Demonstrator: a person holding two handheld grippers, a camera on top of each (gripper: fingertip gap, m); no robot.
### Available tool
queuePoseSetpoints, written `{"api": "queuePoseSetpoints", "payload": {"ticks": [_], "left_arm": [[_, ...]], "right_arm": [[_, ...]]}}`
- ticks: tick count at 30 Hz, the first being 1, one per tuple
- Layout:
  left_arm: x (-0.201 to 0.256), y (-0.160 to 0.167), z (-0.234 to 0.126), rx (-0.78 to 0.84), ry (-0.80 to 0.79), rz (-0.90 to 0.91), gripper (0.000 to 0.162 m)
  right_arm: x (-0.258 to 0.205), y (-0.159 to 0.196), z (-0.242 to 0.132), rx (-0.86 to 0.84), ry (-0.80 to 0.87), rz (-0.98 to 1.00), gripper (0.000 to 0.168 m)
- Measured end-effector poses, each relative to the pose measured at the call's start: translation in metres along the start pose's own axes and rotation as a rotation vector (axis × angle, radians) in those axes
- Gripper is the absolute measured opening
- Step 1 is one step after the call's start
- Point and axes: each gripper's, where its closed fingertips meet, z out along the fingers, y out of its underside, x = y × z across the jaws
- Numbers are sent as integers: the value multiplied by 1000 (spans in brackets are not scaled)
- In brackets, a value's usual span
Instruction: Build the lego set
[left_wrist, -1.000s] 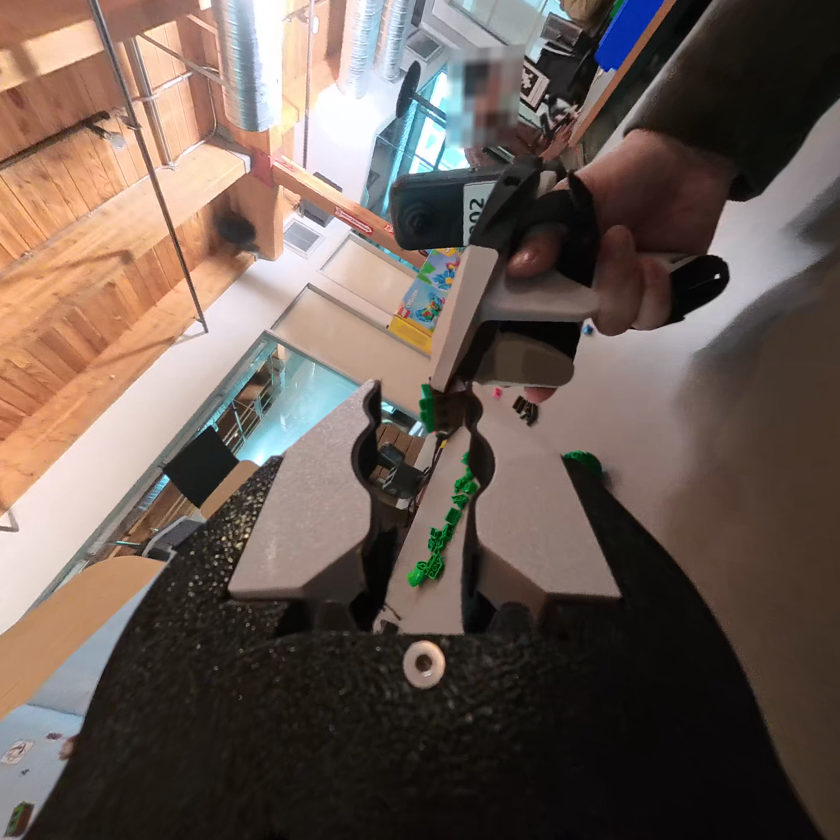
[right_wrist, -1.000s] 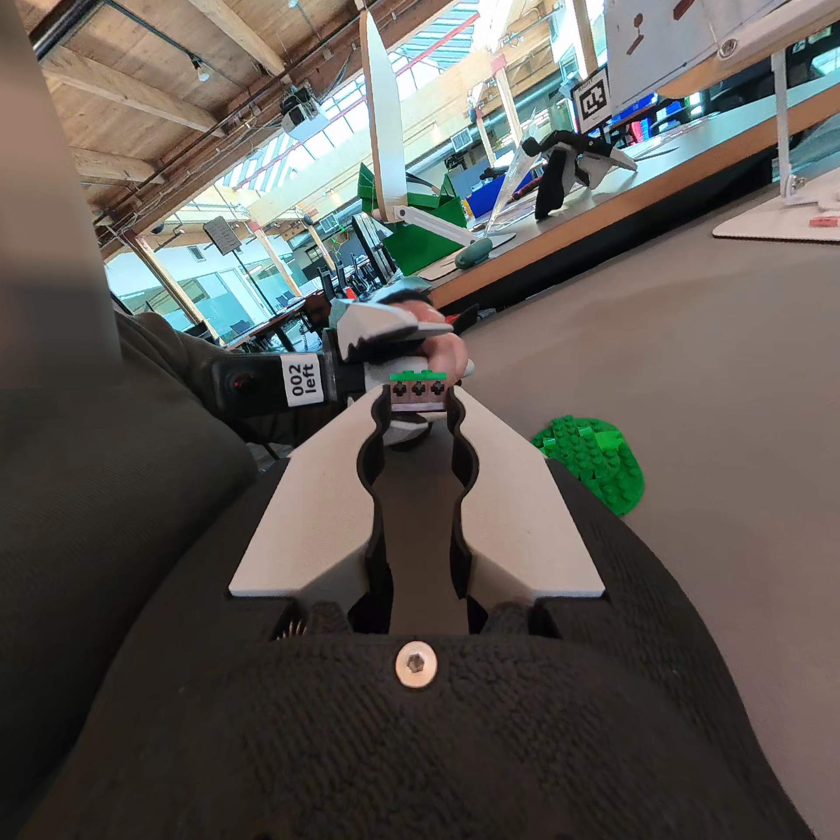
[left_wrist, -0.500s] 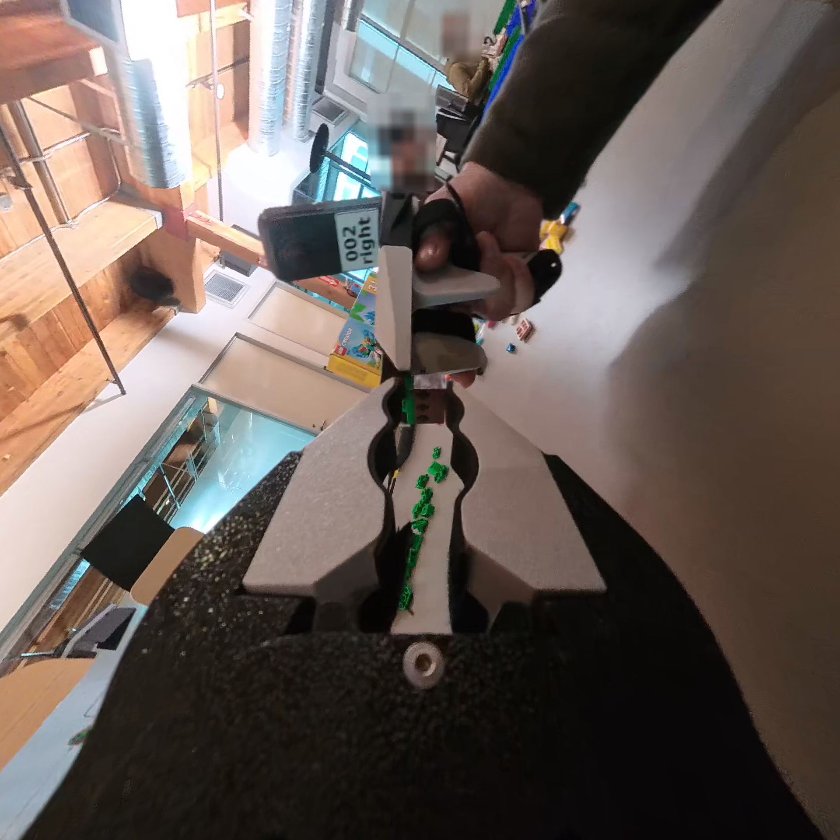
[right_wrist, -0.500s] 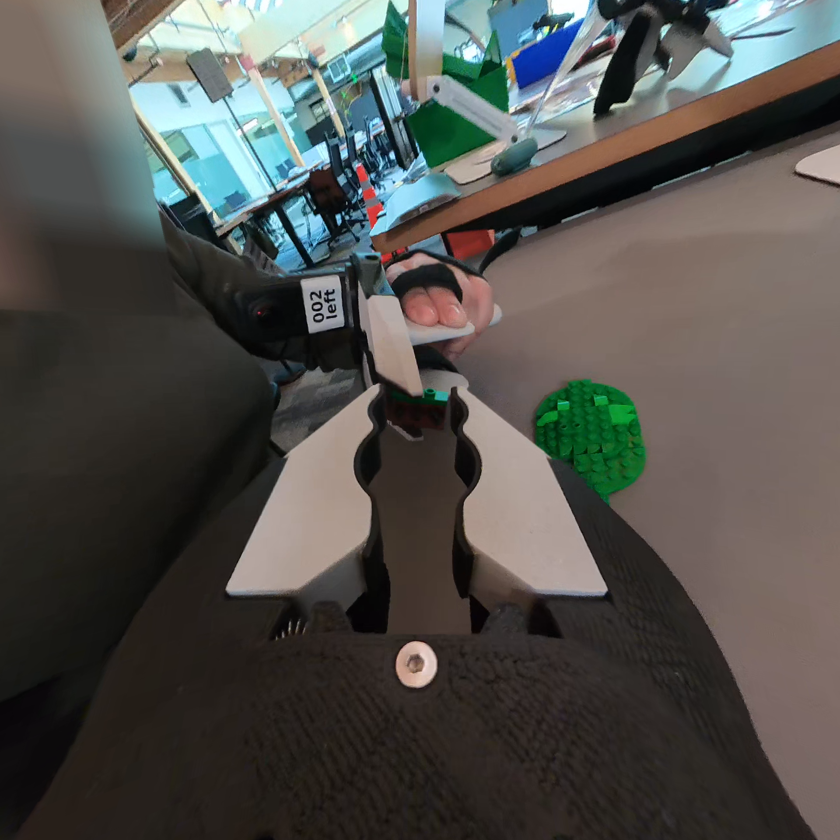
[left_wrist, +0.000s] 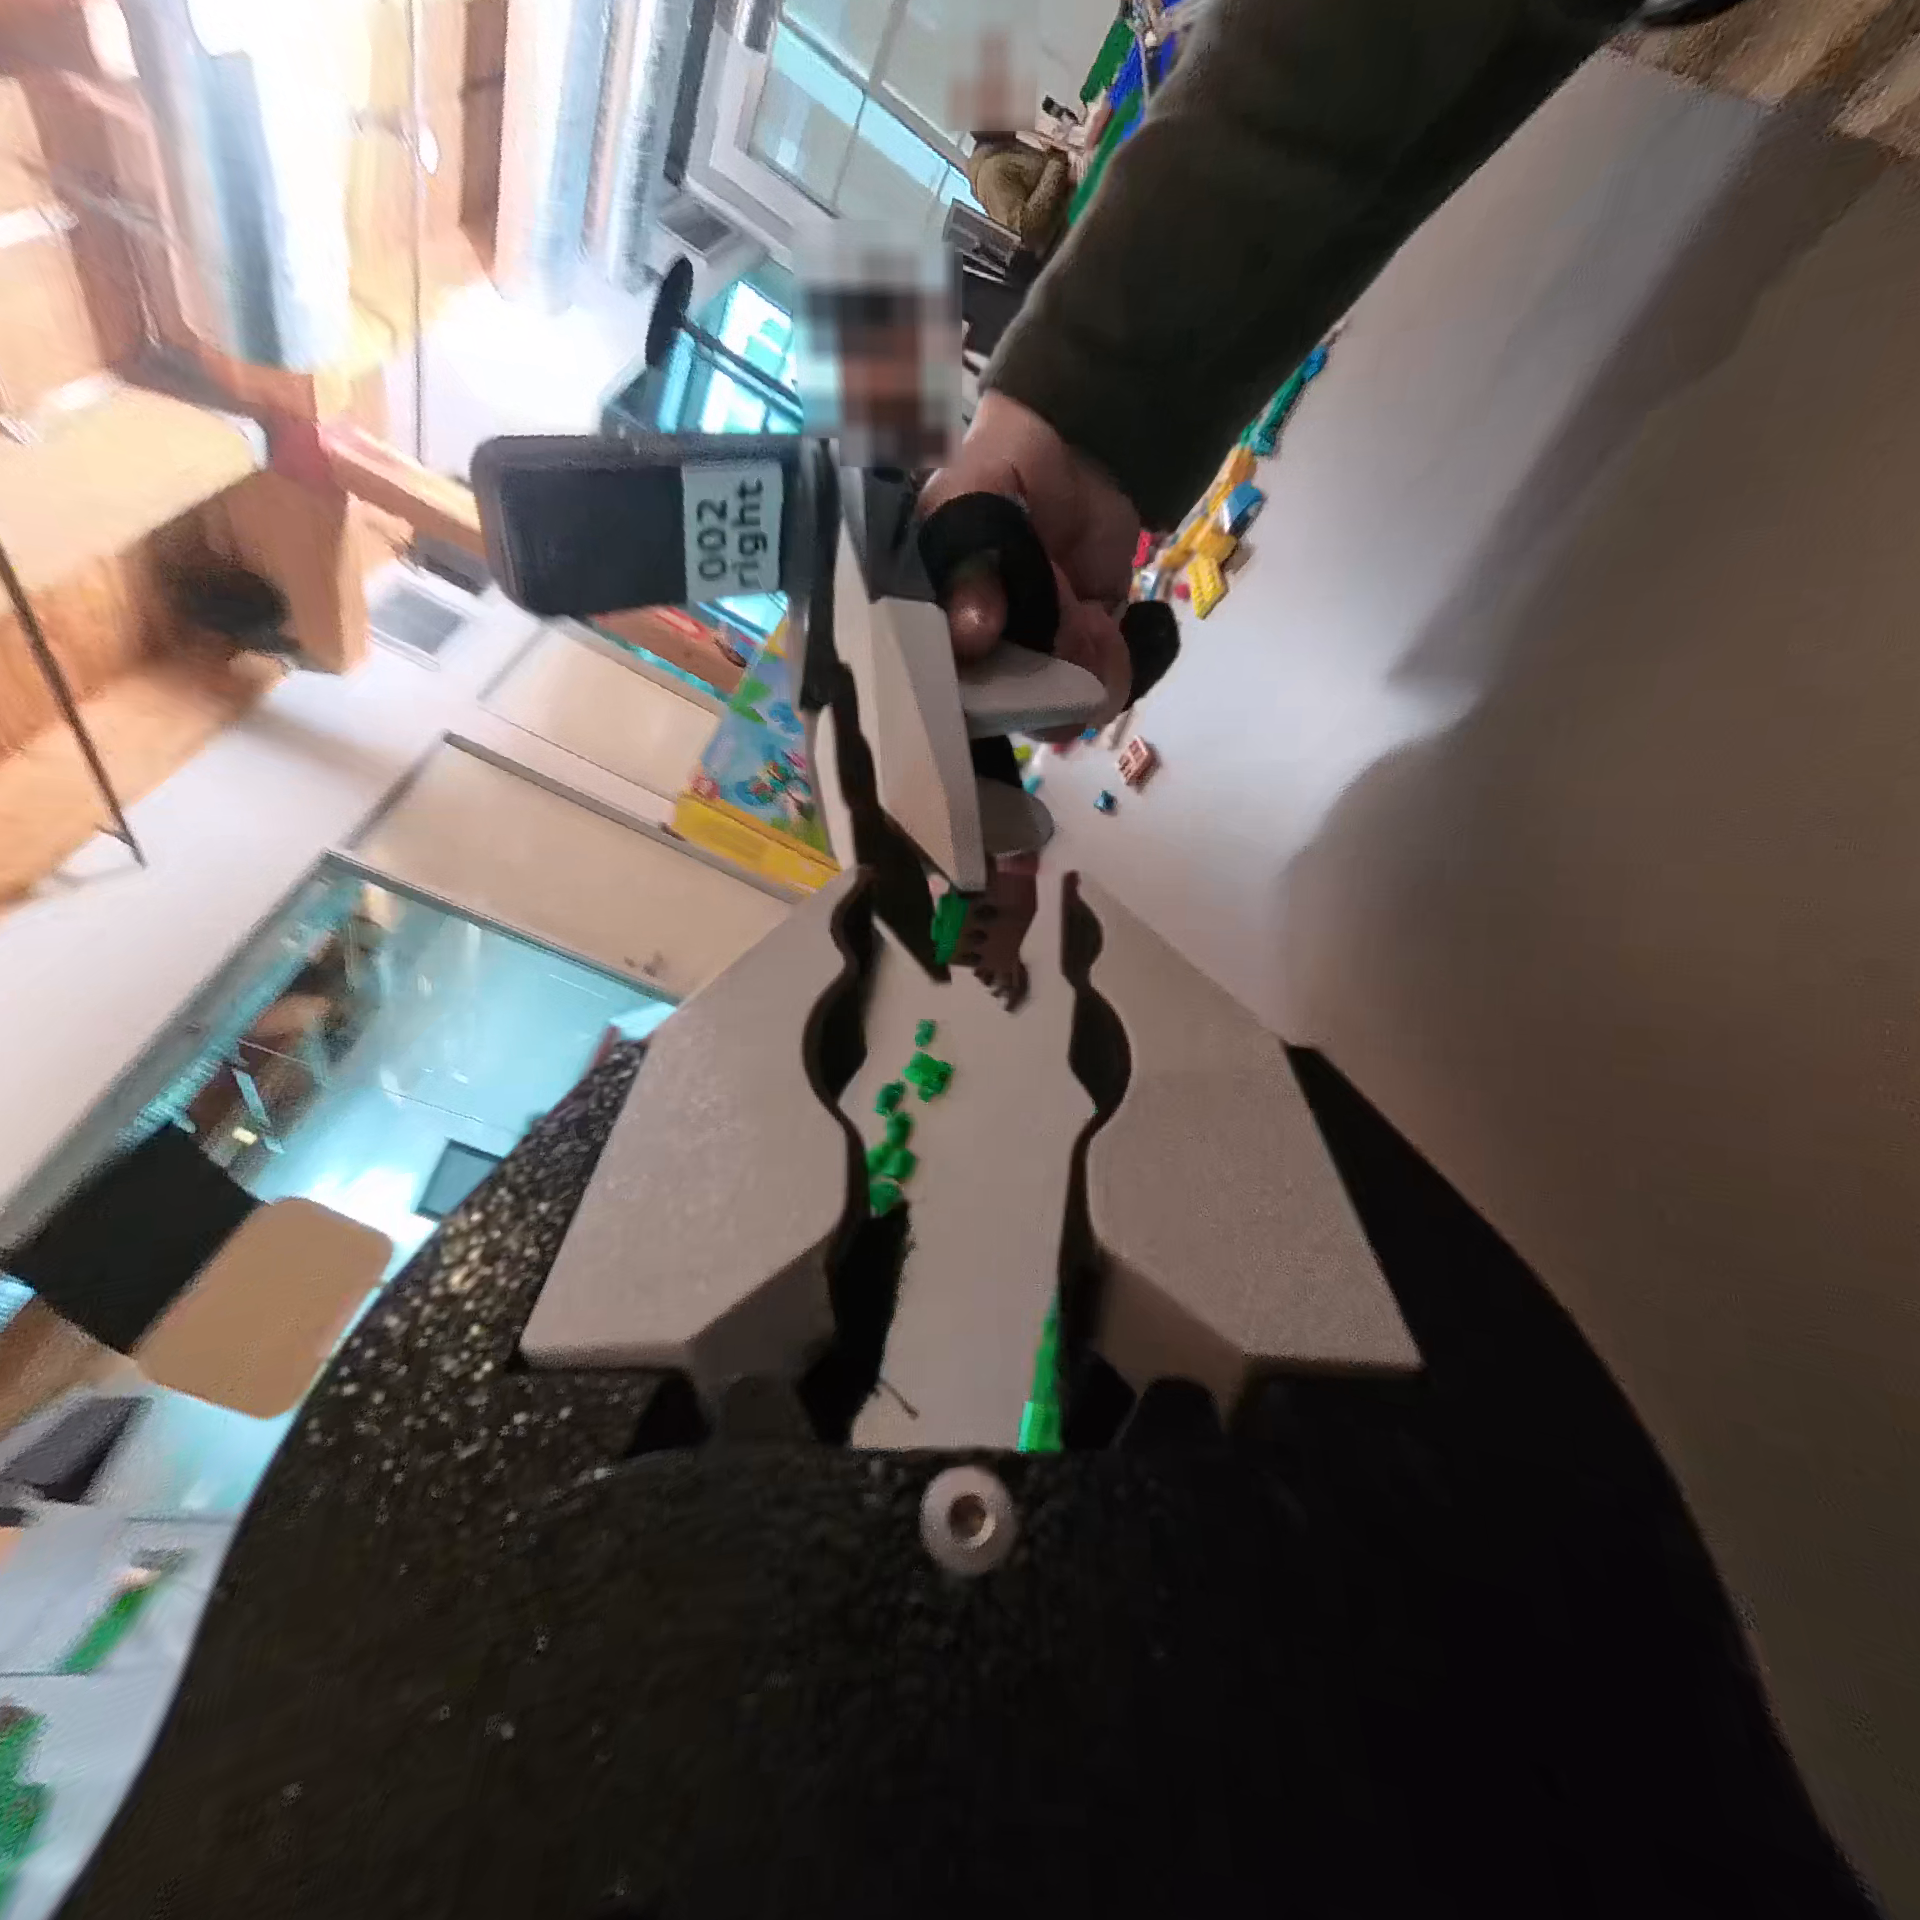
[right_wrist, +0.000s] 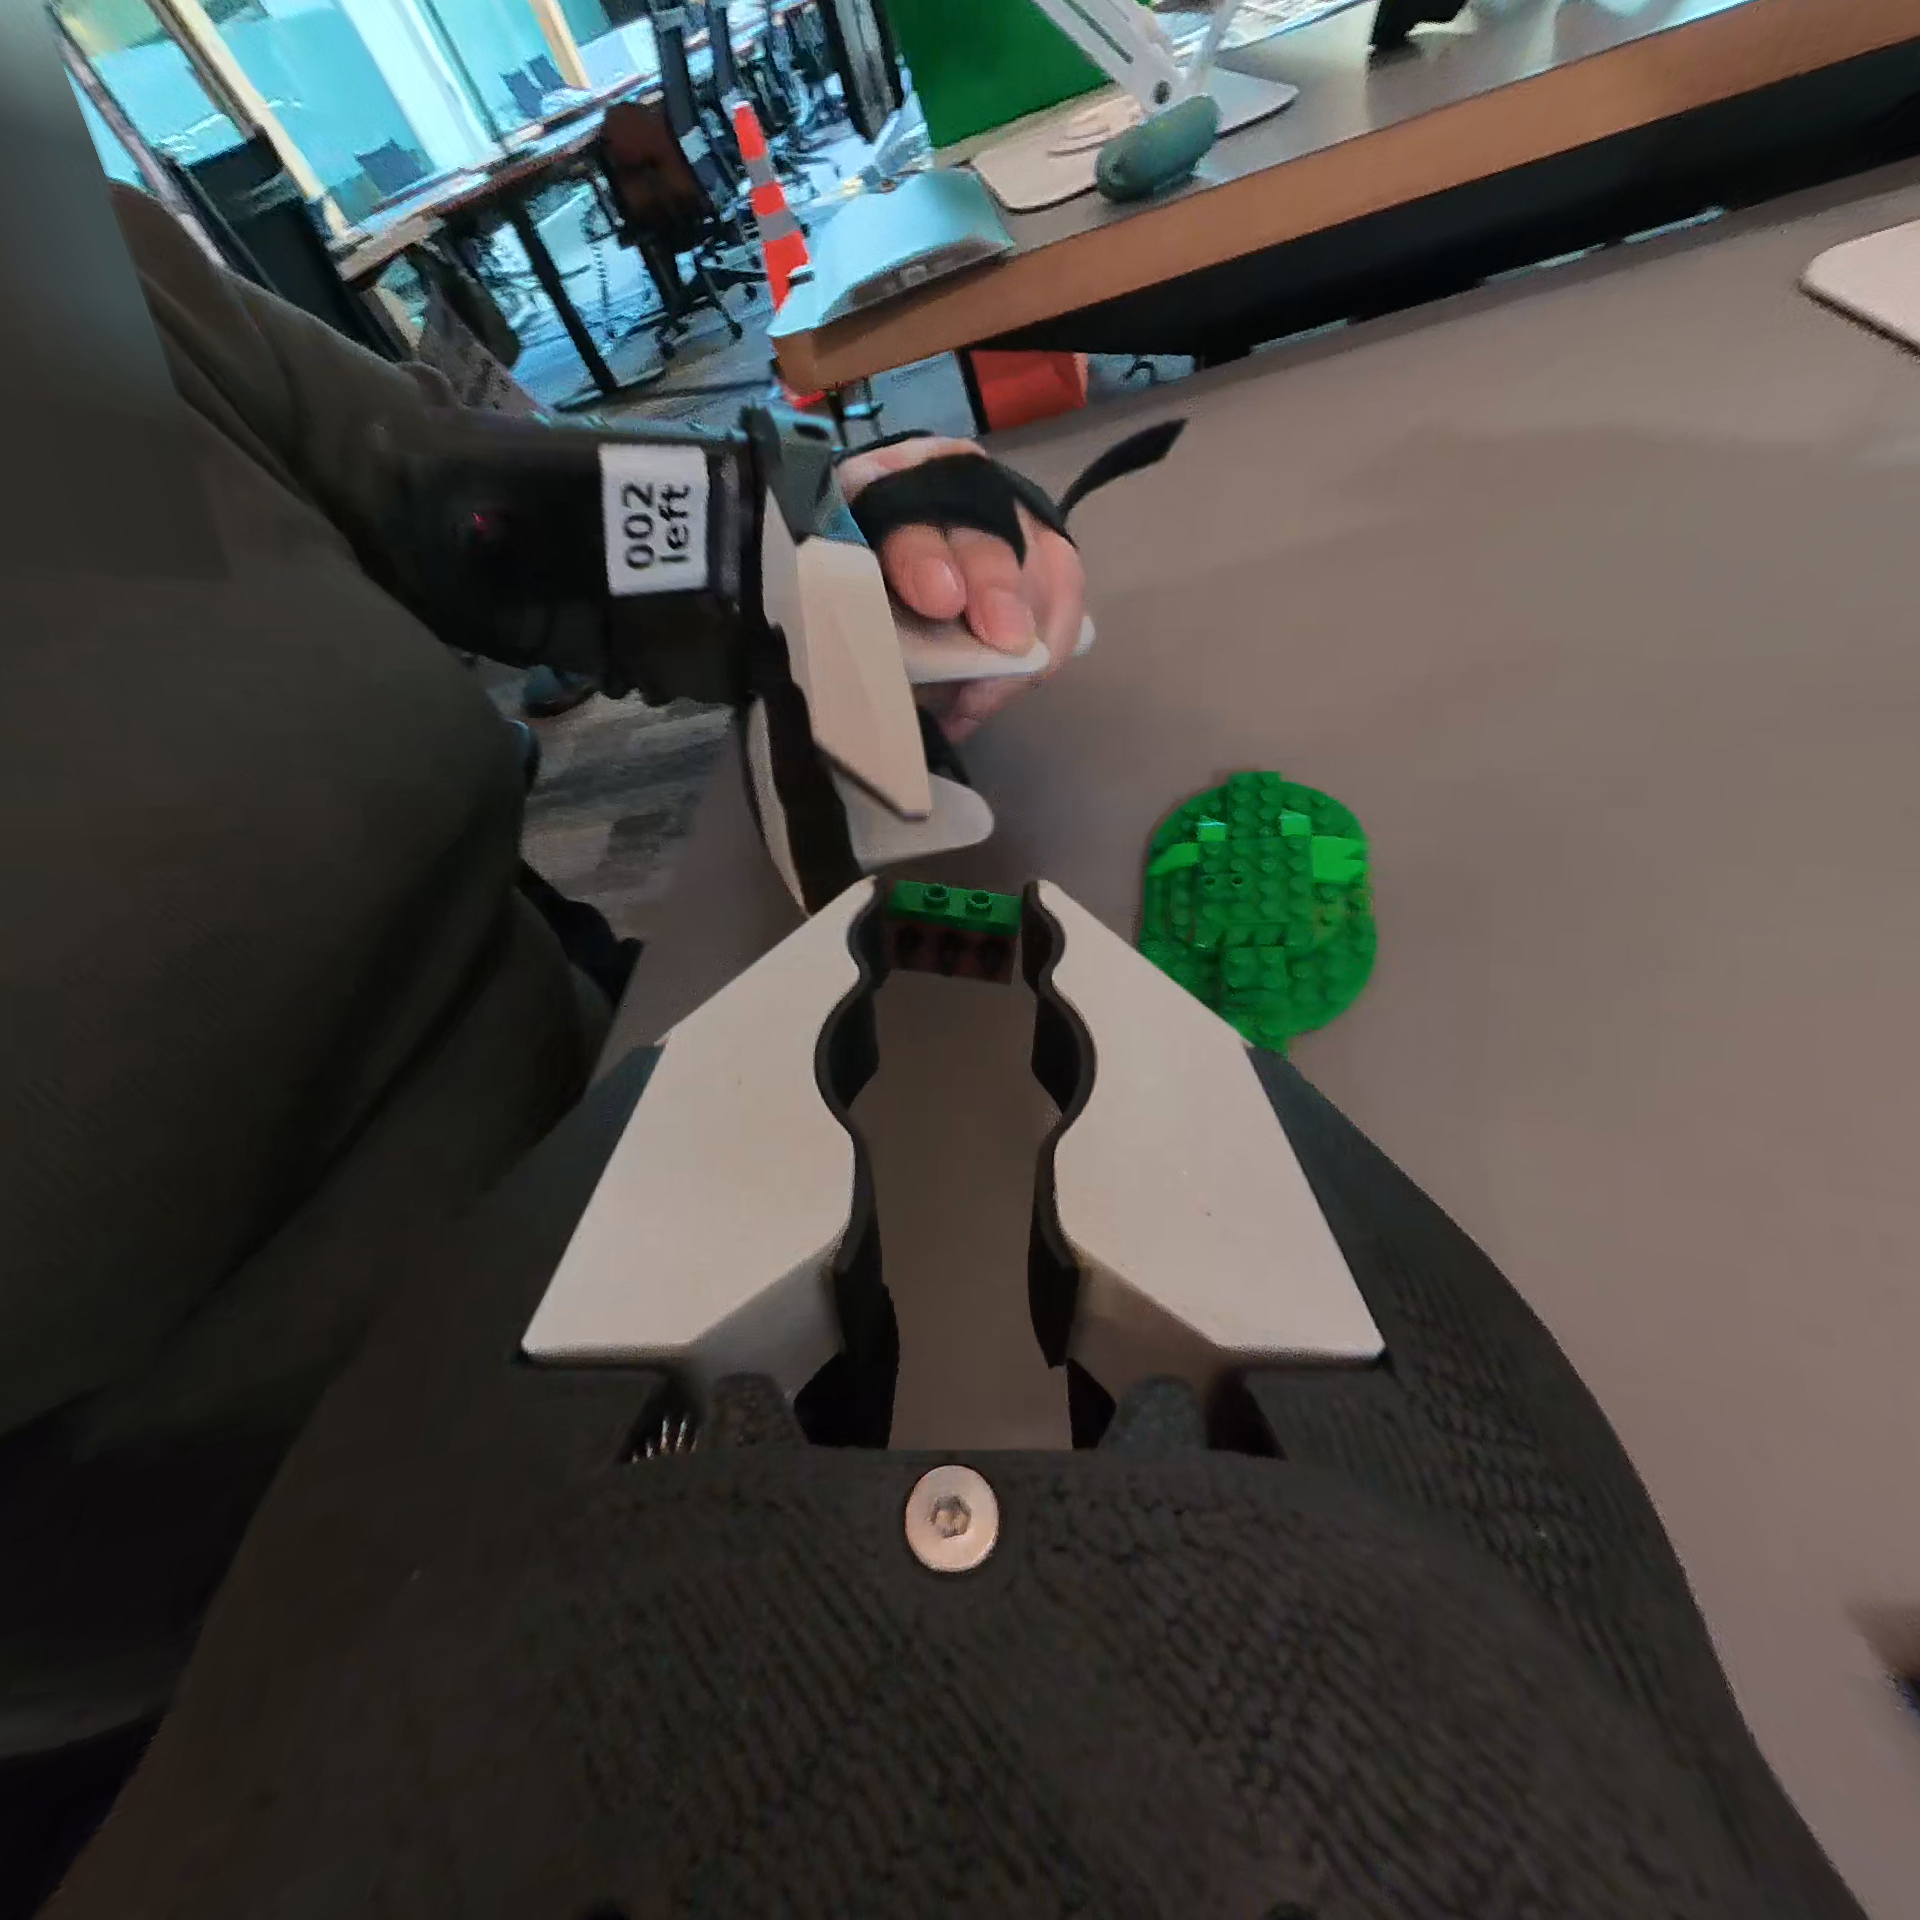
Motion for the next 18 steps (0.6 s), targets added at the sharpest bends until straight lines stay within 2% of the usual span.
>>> {"api": "queuePoseSetpoints", "payload": {"ticks": [2,4,9,12,15,18], "left_arm": [[-3,12,2,-44,20,-107,44],[-1,28,4,-103,58,-222,48],[2,60,4,-209,119,-468,42],[-11,57,1,-169,76,-574,33],[-18,42,1,-73,87,-729,33],[-19,42,1,-63,88,-798,34]], "right_arm": [[15,5,-8,-2,62,-10,23],[34,16,-15,-34,139,-37,24],[56,32,-19,-44,184,-39,23],[48,14,-18,100,134,-89,23],[34,-7,-17,258,85,-187,23],[38,-1,-19,221,153,-294,23]]}}
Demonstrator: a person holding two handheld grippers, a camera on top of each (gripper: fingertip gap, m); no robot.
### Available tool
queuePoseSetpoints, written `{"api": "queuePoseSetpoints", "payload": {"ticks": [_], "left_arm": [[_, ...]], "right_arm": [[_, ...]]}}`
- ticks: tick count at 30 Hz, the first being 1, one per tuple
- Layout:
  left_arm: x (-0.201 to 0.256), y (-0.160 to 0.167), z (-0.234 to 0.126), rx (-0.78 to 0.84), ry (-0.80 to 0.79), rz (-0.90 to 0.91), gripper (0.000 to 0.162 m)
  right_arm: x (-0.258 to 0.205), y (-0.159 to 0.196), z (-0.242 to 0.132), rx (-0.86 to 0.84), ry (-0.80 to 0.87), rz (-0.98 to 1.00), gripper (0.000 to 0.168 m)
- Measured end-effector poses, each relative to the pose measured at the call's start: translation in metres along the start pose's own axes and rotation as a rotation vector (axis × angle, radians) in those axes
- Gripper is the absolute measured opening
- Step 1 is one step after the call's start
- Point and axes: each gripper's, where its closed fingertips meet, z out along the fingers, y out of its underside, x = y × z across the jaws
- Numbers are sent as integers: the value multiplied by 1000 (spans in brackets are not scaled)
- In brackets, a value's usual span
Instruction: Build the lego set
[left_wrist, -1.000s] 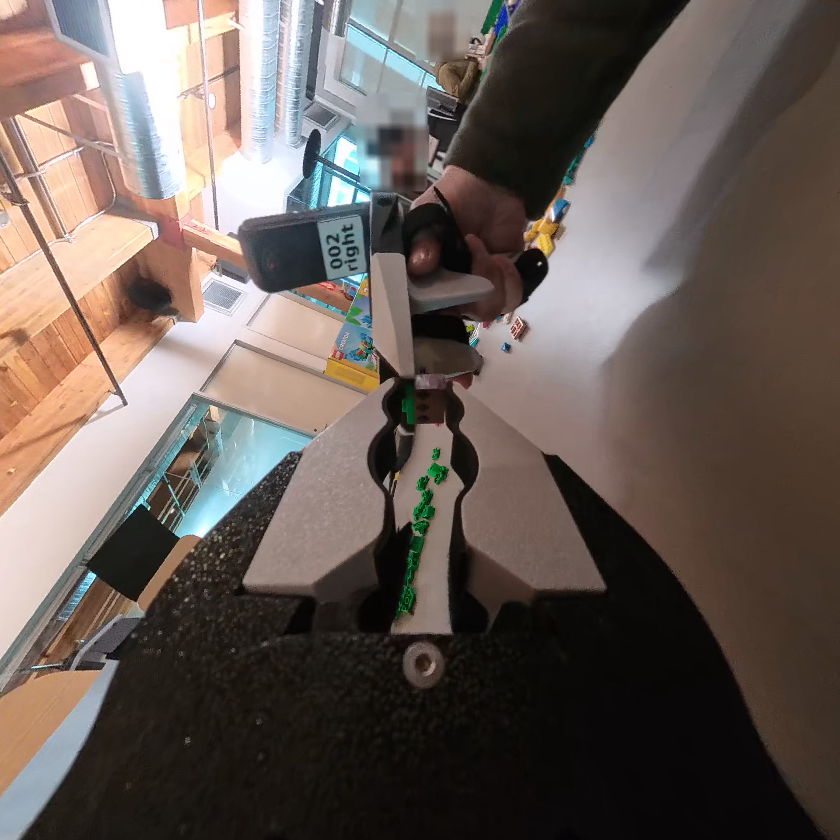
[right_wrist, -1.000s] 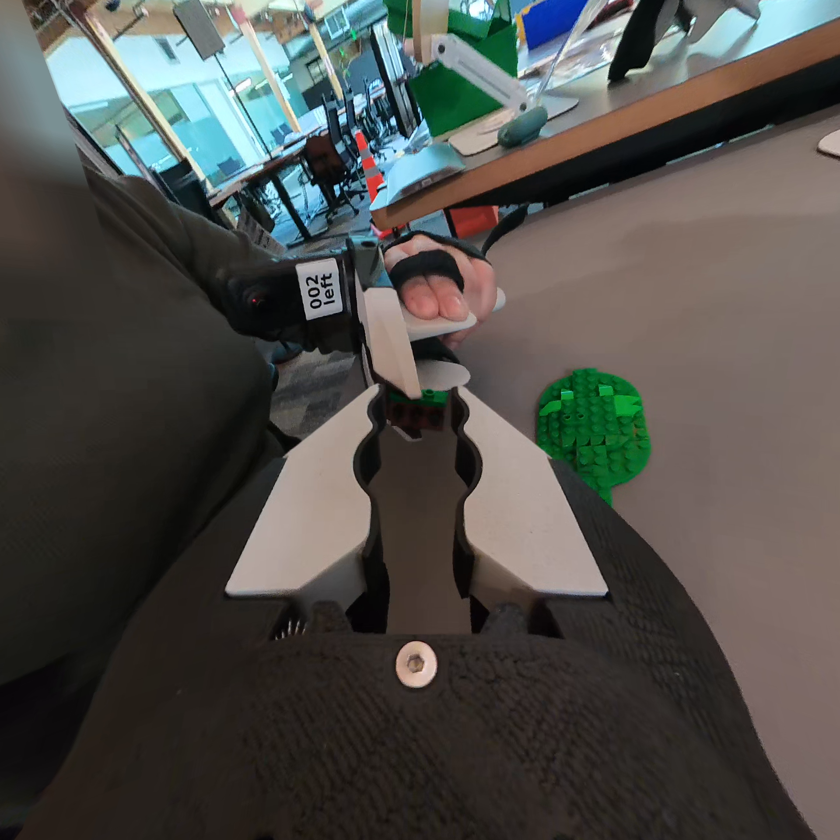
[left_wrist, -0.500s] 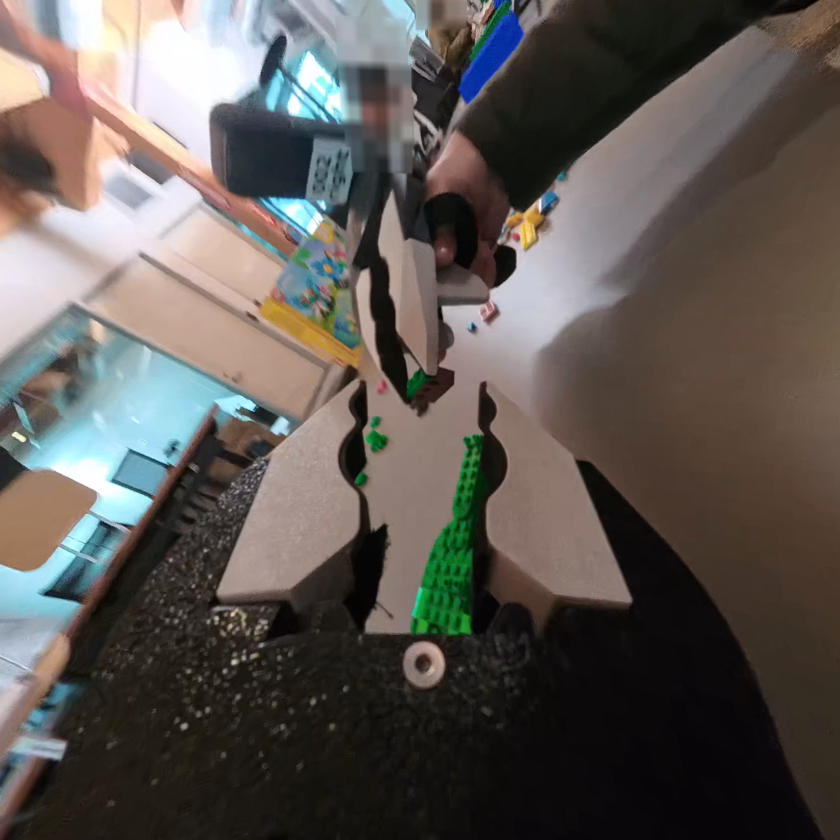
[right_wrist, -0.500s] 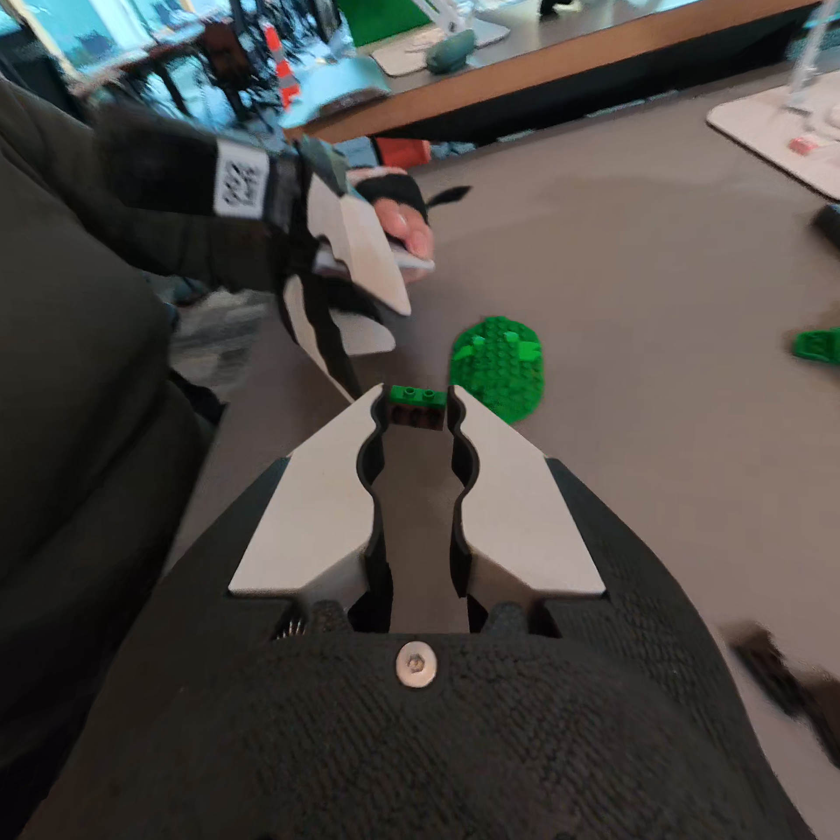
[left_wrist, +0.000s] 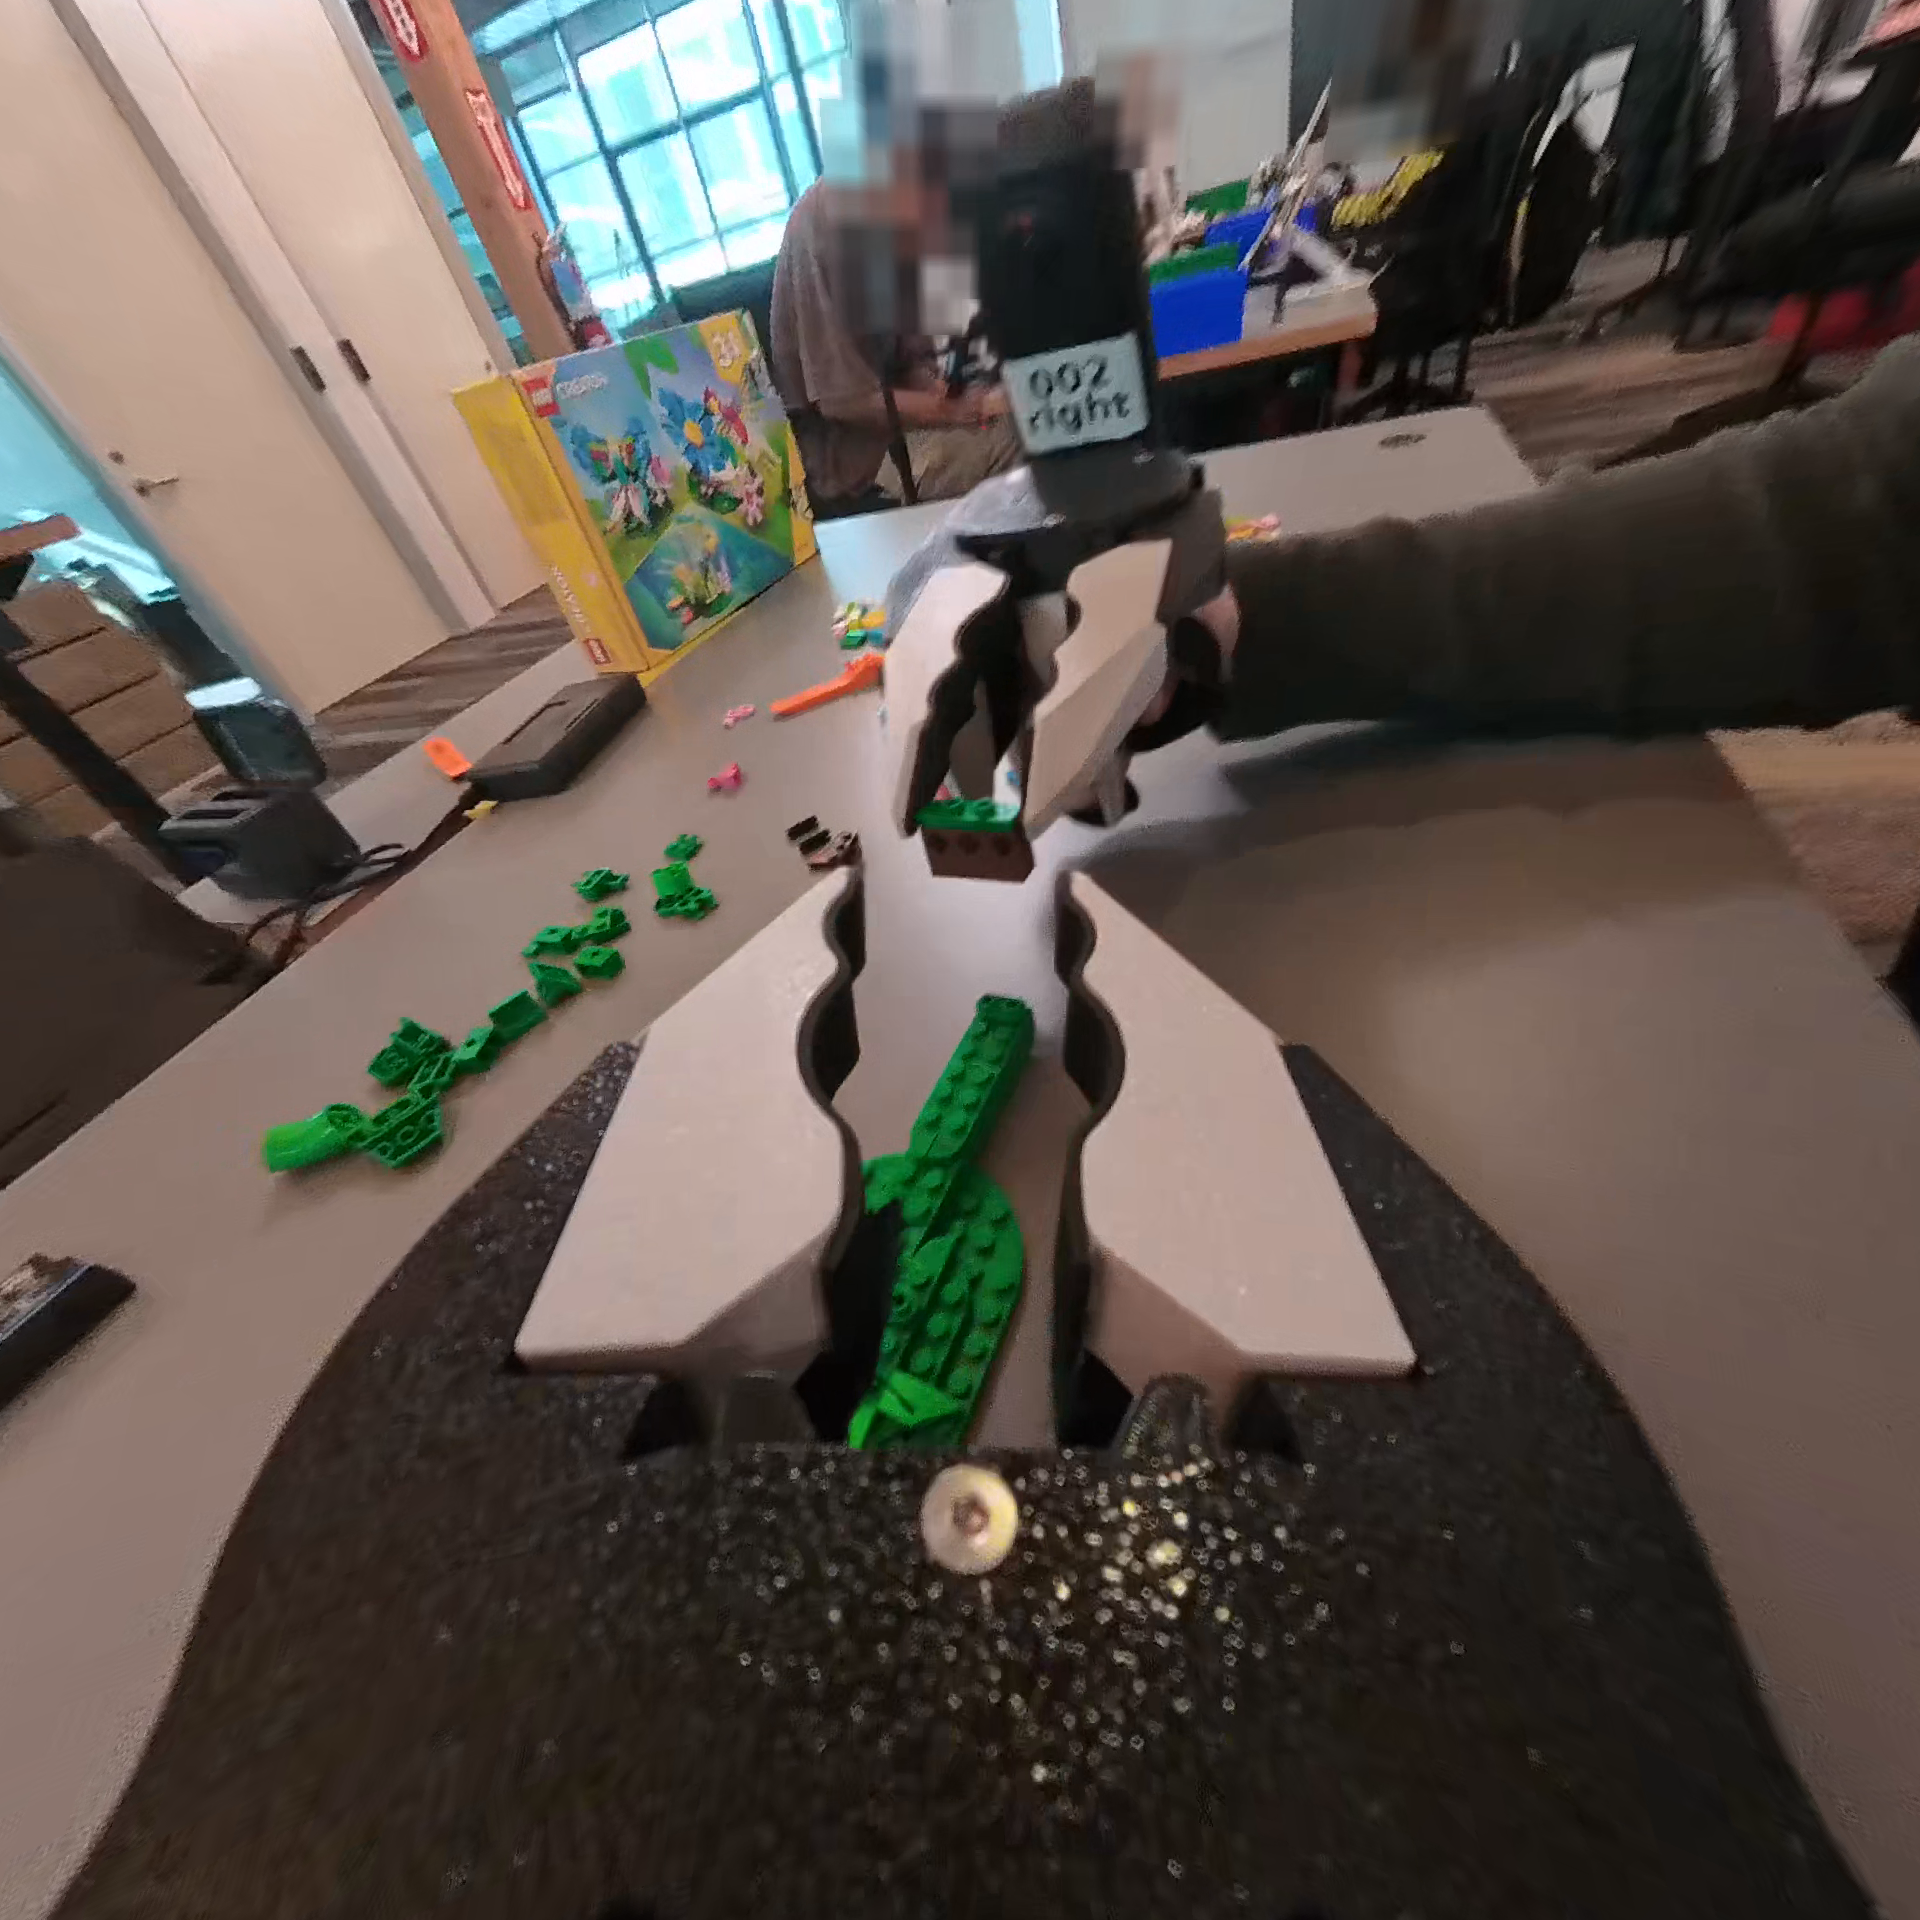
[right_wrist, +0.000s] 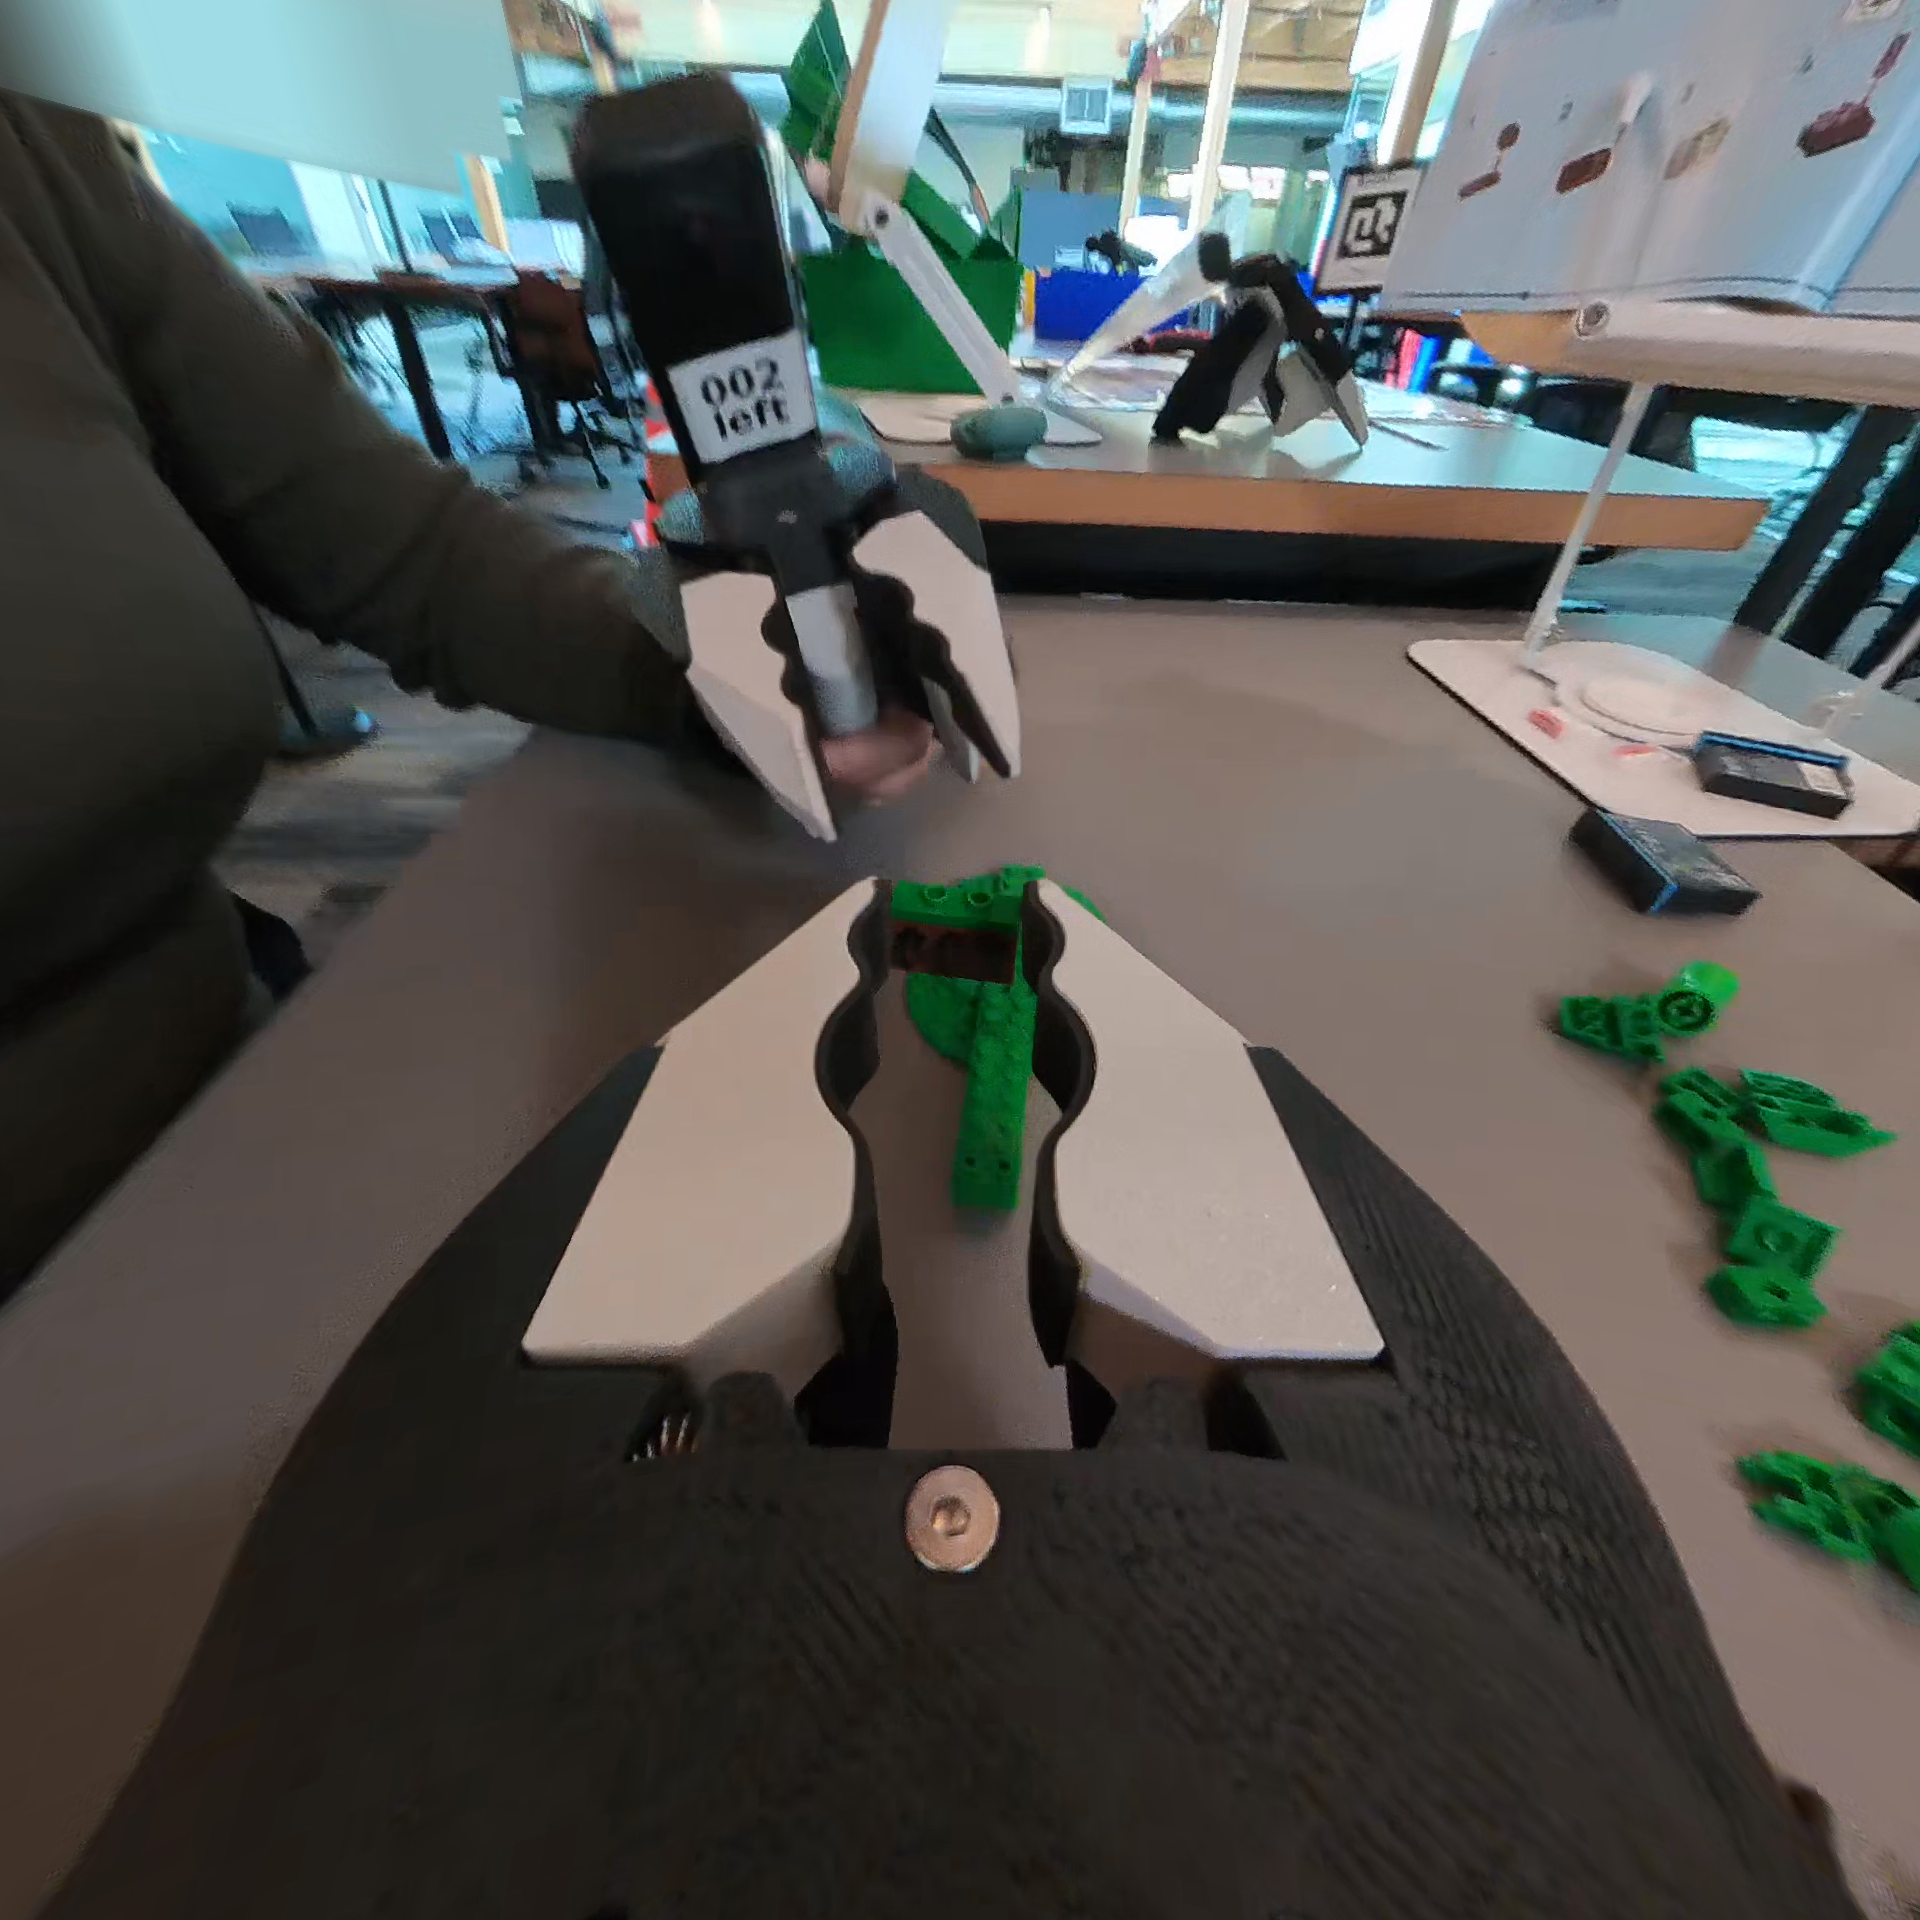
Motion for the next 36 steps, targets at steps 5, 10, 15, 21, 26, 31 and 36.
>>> {"api": "queuePoseSetpoints", "payload": {"ticks": [5,10,15,21,26,31,36], "left_arm": [[-8,40,5,-270,-58,113,39],[-5,56,13,-402,42,64,47],[-6,73,26,-477,166,107,44],[5,82,37,-497,285,82,31],[3,84,36,-502,271,121,17],[2,84,37,-503,266,123,17],[0,85,37,-515,251,119,16]], "right_arm": [[6,28,-10,-154,-6,53,23],[10,38,-10,-216,-6,96,23],[12,47,-6,-285,10,94,23],[20,61,-11,-373,59,80,24],[21,81,-15,-496,68,40,24],[22,82,-22,-497,74,28,24],[22,82,-25,-500,83,29,24]]}}
